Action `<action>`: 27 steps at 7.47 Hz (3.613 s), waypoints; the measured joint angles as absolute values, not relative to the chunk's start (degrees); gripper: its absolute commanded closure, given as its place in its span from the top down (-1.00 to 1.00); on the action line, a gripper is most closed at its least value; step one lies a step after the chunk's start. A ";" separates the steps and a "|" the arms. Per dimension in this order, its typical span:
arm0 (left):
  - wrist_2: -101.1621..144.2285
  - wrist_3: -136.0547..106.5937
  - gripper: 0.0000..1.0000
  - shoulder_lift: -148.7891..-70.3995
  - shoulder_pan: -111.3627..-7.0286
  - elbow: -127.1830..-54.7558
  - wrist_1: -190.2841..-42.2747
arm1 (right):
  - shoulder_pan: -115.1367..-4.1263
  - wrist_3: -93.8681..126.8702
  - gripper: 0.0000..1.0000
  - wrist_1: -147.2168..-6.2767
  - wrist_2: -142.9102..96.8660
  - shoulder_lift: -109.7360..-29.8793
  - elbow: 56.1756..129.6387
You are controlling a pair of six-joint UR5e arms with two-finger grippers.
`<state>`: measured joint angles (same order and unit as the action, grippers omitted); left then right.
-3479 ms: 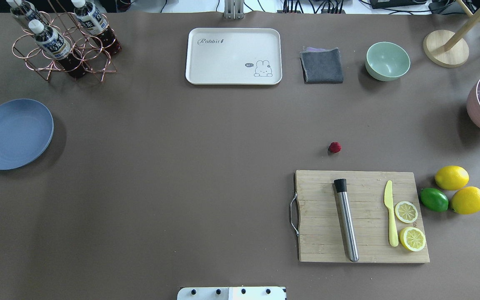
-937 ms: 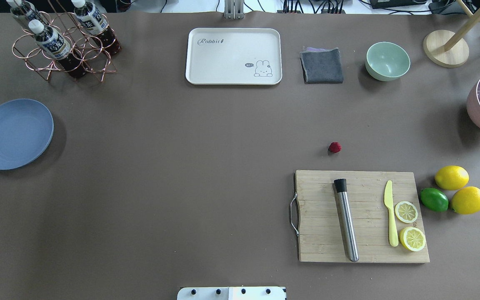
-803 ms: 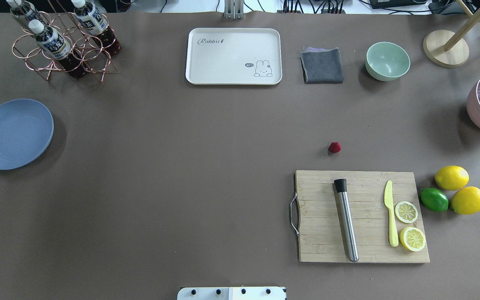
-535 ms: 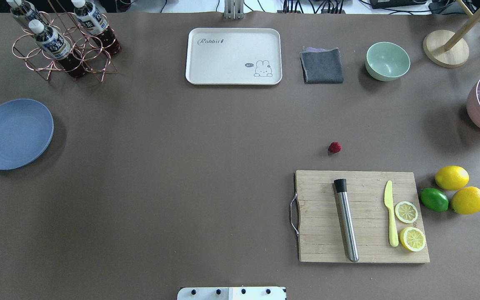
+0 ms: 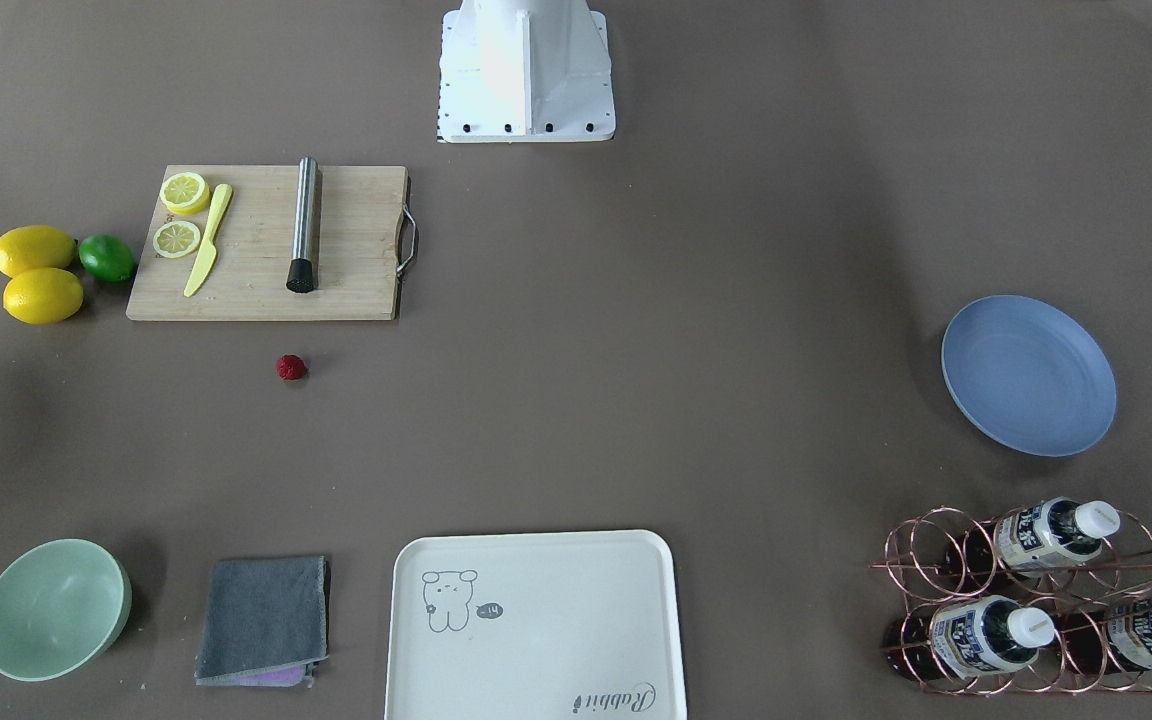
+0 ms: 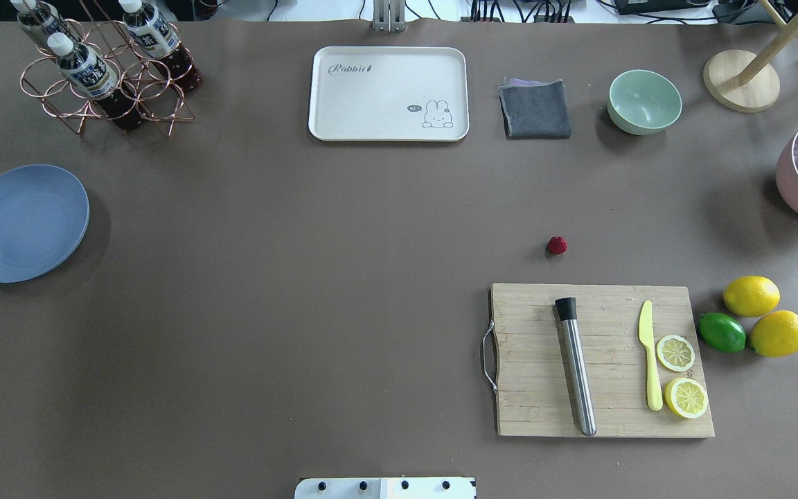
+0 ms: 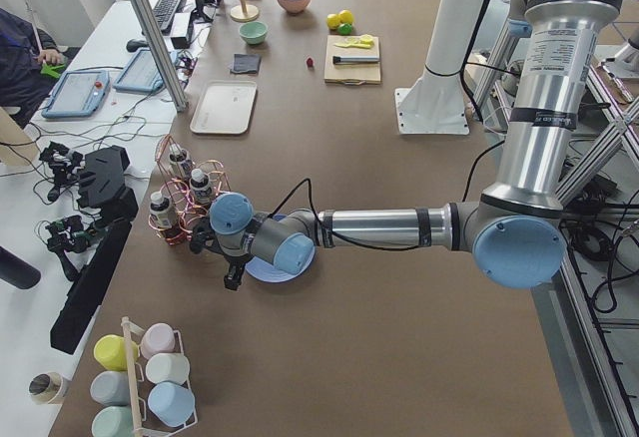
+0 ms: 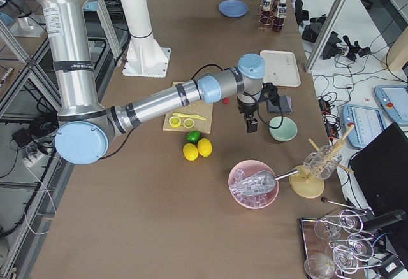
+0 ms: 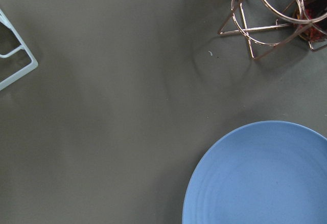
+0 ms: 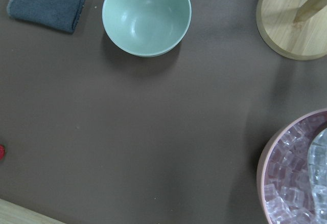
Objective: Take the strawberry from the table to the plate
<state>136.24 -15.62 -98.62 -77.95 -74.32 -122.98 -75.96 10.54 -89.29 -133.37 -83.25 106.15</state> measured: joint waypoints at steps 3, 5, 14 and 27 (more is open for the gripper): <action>134.05 -20.30 0.36 -98.89 -73.63 -69.14 -130.47 | -70.86 20.01 1.00 -81.12 -130.00 -83.88 106.03; 134.34 -20.26 0.12 -98.75 -72.76 -68.21 -131.09 | -70.45 20.58 1.00 -80.48 -129.78 -83.91 106.07; 137.73 -19.86 -1.00 -98.18 -70.54 -64.34 -135.70 | -70.05 20.31 1.00 -80.42 -128.65 -83.51 105.91; 133.27 -63.48 -1.00 -107.63 -53.62 -89.04 -133.08 | -69.53 20.80 1.00 -80.81 -128.88 -83.13 105.34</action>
